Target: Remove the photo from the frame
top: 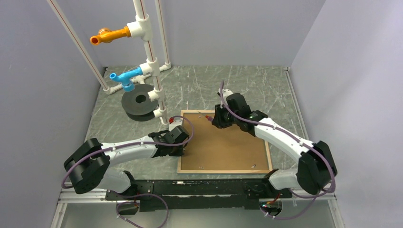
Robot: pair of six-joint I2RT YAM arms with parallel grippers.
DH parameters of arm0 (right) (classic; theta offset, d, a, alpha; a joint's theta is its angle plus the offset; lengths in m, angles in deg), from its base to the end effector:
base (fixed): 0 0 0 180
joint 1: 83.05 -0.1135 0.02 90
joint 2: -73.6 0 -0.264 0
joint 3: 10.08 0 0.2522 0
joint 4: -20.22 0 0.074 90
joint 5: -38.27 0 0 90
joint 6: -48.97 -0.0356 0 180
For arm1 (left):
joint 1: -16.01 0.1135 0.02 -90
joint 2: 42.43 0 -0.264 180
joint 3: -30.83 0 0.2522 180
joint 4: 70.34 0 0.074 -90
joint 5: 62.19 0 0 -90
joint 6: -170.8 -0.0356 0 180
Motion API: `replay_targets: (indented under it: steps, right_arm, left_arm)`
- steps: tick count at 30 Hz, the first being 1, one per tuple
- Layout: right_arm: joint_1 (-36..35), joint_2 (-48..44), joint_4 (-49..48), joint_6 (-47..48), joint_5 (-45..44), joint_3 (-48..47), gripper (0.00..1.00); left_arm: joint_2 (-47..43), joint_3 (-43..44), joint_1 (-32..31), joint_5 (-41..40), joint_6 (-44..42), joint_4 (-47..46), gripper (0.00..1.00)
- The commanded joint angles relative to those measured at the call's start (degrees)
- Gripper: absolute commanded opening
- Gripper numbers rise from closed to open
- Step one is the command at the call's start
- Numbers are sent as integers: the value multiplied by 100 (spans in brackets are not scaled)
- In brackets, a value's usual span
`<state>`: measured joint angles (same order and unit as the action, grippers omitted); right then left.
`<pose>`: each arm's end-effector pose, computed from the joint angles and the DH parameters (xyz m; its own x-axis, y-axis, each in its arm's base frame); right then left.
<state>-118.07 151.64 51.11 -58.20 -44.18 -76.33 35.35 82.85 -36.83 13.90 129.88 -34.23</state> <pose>0.2369 0.1717 0.2461 -0.7217 -0.1484 -0.6761 -0.4552 0.8376 0.3021 0.1533 -0.1880 0.1662 -0.8817 -0.0510 -0.4690 0.0593 0.9743 -0.2174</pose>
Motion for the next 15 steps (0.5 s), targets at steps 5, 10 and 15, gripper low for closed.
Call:
replay_targets:
  steps: [5,10,15]
  right_arm:
    - [-345,-727,152,-231,289,272,0]
    - [-686,-832,332,-255,320,479,0]
    - [-1160,-1090,466,-431,39,647,0]
  left_arm:
    - [404,226,321,183,-488,-410,0]
    - [656,567,576,395,-886,-495,0]
    - [180,389,610,613,-838,-516,15]
